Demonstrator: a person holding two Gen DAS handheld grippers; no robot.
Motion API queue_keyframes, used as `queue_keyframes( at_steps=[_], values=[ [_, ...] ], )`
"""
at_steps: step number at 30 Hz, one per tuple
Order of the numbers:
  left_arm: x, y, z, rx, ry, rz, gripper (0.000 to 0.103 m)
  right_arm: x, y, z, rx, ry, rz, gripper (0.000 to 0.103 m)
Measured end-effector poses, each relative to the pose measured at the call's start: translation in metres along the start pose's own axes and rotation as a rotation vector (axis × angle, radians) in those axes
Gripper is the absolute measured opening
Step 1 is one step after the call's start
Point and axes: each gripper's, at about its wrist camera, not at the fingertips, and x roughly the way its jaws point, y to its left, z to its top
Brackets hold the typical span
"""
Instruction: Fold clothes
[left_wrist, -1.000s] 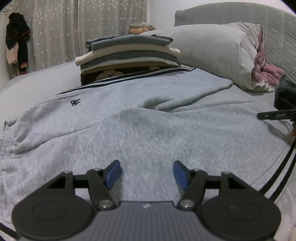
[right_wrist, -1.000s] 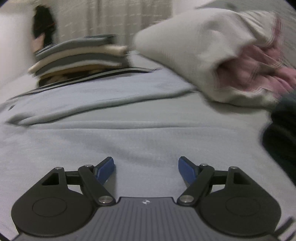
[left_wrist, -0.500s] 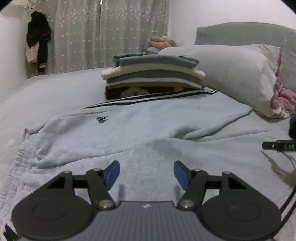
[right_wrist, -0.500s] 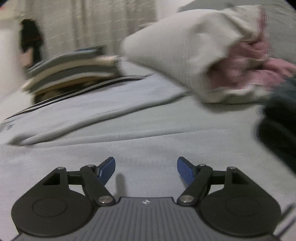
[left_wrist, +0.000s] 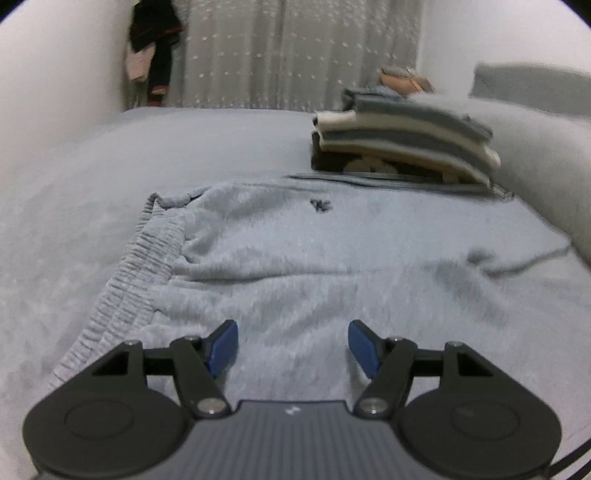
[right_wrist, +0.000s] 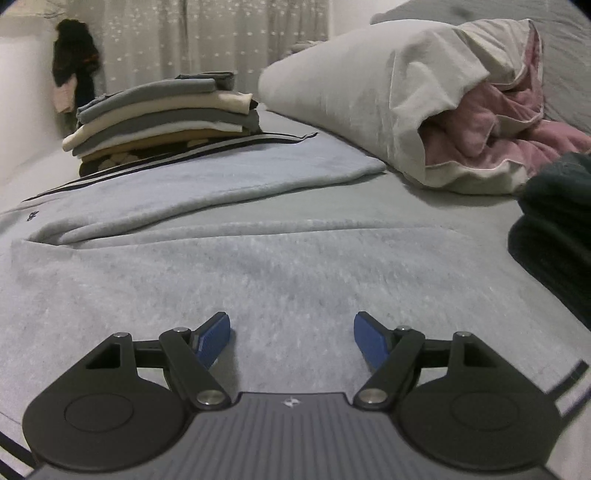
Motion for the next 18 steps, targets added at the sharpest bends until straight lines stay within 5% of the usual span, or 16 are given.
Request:
queue_keyframes(
  at_steps=[10, 18],
  values=[
    [-0.011, 0.007, 0.011, -0.061, 0.027, 0.128, 0.068, -0.028, 0.143, 0.005, -0.169, 0.009, 0.317, 0.077],
    [-0.007, 0.029, 0.033, -0.220, 0.012, 0.132, 0.064, -0.008, 0.196, 0.033, -0.292, 0.090, 0.490, 0.077]
  ],
)
